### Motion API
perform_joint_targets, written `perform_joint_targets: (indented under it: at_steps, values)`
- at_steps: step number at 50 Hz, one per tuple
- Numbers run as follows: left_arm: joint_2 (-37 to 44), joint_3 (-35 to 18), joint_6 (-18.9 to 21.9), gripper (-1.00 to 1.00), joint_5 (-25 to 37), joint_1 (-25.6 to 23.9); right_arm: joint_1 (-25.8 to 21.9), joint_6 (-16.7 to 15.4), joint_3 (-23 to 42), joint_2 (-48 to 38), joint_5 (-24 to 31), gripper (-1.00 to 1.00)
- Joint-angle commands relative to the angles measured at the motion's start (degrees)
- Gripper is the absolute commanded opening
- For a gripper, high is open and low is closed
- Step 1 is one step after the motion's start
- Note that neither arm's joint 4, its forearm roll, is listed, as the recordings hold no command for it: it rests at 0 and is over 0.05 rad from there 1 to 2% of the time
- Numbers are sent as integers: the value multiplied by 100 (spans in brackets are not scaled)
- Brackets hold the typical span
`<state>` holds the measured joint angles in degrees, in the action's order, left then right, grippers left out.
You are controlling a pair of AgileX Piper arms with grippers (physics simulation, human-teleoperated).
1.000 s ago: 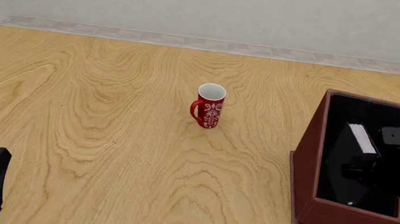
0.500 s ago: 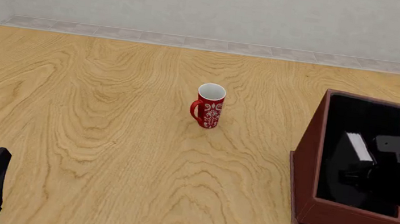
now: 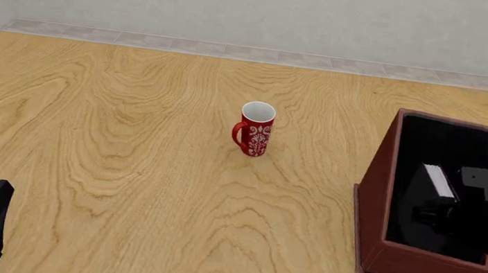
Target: Pick up the book and place it in the left compartment of the caddy.
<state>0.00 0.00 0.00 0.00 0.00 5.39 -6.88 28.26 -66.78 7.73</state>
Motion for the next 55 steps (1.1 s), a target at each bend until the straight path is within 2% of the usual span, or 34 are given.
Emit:
perform_joint_targets:
  at_steps: [1,9,14,15,37,55]
  values:
    - [0,0,0,100,0,0,75,118,-99,-299,-178,-100]
    - [0,0,0,100,0,0,66,146,-119,-273,-182,-100]
    - [0,0,0,100,0,0,-98,223,-166,-159,-163,-100]
    - [0,0,0,100,0,0,-85,206,-176,-139,-155,100]
    - [0,0,0,100,0,0,-375,305,-161,233,116,100]
    - [0,0,0,100,0,0,-278,170,104,646,584,100]
